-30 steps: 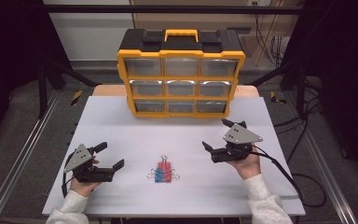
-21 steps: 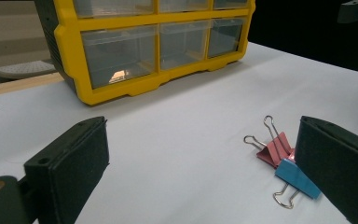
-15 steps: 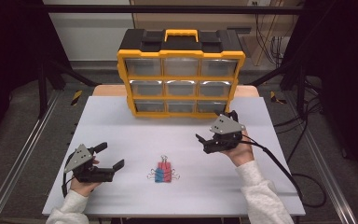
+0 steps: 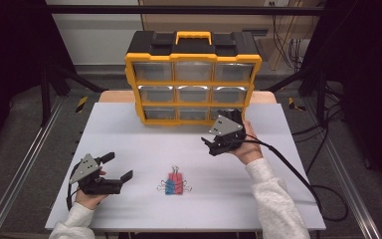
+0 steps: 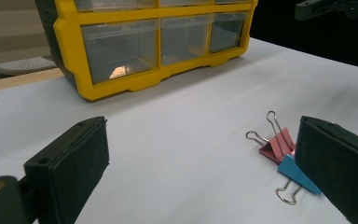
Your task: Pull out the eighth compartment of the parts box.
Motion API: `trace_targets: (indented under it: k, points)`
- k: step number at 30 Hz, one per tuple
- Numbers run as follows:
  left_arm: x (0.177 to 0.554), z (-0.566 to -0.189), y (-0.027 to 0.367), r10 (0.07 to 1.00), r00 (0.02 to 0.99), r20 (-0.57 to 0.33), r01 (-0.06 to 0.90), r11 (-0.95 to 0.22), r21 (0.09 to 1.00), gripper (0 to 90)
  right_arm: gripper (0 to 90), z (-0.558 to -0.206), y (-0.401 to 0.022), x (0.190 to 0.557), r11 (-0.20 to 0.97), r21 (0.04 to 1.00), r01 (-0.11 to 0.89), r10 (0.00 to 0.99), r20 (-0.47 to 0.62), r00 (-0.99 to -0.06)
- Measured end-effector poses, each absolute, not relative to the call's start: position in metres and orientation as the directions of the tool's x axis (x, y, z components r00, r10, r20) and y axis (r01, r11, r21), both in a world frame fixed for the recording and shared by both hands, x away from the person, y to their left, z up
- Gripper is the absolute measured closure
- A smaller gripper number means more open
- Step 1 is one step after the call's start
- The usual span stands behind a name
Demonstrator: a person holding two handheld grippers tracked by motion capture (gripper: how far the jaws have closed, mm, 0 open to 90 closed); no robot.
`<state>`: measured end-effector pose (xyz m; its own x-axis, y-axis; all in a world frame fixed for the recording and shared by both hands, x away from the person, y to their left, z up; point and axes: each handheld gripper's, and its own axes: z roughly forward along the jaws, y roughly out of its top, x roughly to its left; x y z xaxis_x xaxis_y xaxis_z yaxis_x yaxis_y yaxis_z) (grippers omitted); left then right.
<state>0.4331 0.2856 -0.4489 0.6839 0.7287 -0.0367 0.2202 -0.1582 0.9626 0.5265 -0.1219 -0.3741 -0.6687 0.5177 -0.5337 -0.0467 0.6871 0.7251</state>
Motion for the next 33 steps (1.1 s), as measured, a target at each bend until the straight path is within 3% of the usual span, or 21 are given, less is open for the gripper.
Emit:
trace_targets:
  k: [12, 33]
  points:
    - [0.434, -0.450, 0.286, 0.728, 0.684, -0.034, 0.222, -0.164, 0.961, 2.4, 5.1, -0.371, -0.100, 0.546, 0.789, 0.602, -0.122, 0.391, -0.645, -0.656]
    - [0.436, -0.451, 0.288, 0.728, 0.685, -0.035, 0.225, -0.165, 0.960, 2.4, 9.3, -0.392, -0.073, 0.582, 0.873, 0.451, -0.186, 0.255, -0.748, -0.613]
